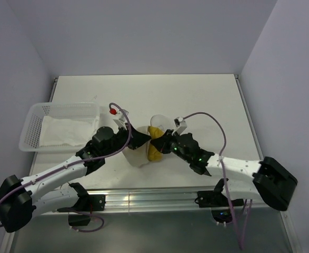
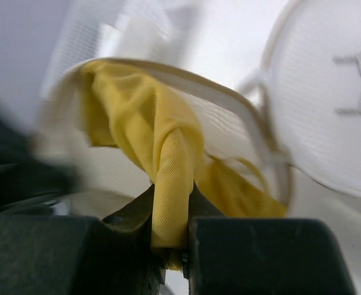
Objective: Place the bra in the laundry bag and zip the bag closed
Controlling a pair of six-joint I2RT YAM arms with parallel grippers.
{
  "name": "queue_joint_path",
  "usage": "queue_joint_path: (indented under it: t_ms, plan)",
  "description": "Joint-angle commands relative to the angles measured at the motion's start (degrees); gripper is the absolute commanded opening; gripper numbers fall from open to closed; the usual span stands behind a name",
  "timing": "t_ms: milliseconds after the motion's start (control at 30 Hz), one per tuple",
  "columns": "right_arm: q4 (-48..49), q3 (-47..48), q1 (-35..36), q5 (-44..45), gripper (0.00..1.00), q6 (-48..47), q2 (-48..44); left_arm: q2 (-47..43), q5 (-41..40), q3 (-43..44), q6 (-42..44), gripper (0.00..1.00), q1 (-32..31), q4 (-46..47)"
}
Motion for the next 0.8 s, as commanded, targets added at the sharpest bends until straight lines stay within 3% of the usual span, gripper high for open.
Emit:
queue_joint_path:
  t_ms: [0,167,300,467,633,767]
  plan:
    - [0.32,0.05,0.01,-0.28,0.00,-3.56,-12.04,4.92,5.34,3.59,0.30,0.00,-0.40,6.08]
    - [-14.53,1.63,-0.16,-8.18,0.00,-8.05,-22.43,14.42,10.36,13.17,3.19,0.00,-3.65,9.43]
    - [-17.19,2.25,-0.95,-13.74,0.00,-9.46,-21.40,13.82,9.49,9.42,1.01,0.00,-3.84,12.85]
    - [-9.11,1.63,-1.39,-10.75,0.00,-7.35,-12.46,9.77,8.78,-0.43,-1.98,0.00,-2.69,17.42]
    - [-10.59,7.69,-0.43,-5.31,0.00,-4.37,-5.32,7.49,8.08,-5.98,-2.95,0.00,-1.20,20.77]
    - [-14.46,15.23,2.29,-0.13,0.00,-3.31,4.06,3.28,5.10,-5.80,-0.84,0.00,-1.11,15.34]
